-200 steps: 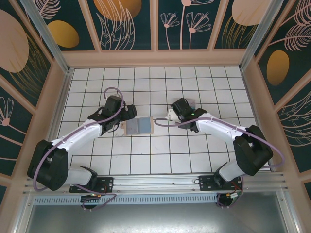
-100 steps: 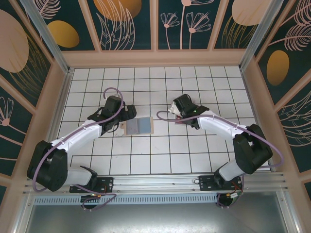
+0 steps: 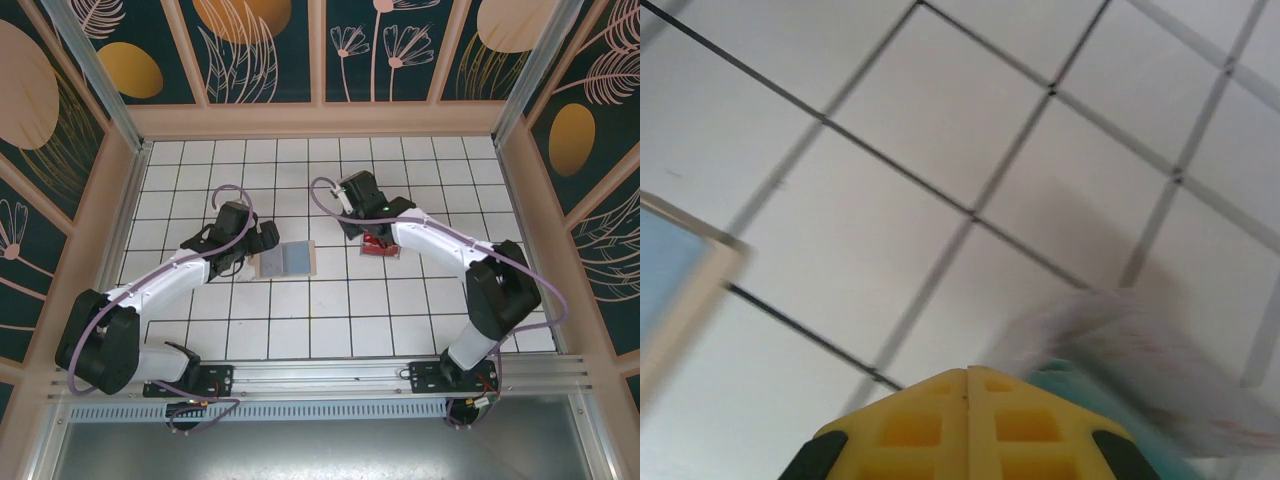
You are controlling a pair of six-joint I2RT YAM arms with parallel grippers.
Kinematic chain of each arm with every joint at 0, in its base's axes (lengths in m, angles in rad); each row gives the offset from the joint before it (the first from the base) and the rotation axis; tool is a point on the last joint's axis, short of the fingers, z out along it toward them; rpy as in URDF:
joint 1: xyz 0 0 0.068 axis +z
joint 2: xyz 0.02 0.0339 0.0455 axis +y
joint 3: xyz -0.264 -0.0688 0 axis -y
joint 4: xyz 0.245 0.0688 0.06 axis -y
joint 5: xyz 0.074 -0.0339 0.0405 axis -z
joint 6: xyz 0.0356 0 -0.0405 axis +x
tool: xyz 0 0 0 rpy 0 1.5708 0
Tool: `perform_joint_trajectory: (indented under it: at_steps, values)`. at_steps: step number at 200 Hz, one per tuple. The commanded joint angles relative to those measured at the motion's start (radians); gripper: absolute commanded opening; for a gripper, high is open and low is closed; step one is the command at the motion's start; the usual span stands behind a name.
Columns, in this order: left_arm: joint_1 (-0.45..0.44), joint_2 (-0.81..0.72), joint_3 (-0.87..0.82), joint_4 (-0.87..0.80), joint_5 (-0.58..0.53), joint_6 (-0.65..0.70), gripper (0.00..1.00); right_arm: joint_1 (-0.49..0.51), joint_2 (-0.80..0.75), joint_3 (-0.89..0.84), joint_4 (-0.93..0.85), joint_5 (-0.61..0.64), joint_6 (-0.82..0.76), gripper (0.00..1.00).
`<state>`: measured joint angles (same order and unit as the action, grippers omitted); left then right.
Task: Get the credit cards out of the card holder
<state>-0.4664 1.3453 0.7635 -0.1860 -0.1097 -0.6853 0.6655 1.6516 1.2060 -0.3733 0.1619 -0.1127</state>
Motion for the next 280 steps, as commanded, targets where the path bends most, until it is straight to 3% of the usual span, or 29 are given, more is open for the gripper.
perform_joint_trajectory:
  at_steps: [1,25,45,64,92,167,280]
  values:
    - [0.002,-0.005,-0.021,-0.026,0.045,-0.002,0.94,0.014,0.065,0.079,-0.012,-0.198,0.315,0.0]
    - [0.002,0.007,-0.033,-0.026,0.097,-0.003,0.88,0.018,0.129,0.082,0.019,-0.334,0.464,0.0]
    - [0.002,0.025,-0.039,-0.027,0.125,-0.002,0.77,0.029,0.149,0.045,0.085,-0.396,0.563,0.0]
    - [0.002,0.043,-0.046,-0.024,0.147,-0.006,0.65,0.035,0.164,0.011,0.127,-0.42,0.633,0.0]
    - [0.002,0.08,-0.047,-0.019,0.167,-0.005,0.59,0.062,0.206,-0.002,0.138,-0.431,0.672,0.0]
    - [0.002,0.151,-0.043,-0.016,0.186,-0.003,0.54,0.095,0.281,-0.01,0.103,-0.331,0.716,0.0]
    - [0.002,0.196,-0.066,0.039,0.282,0.014,0.54,0.106,0.321,-0.016,0.103,-0.336,0.716,0.0]
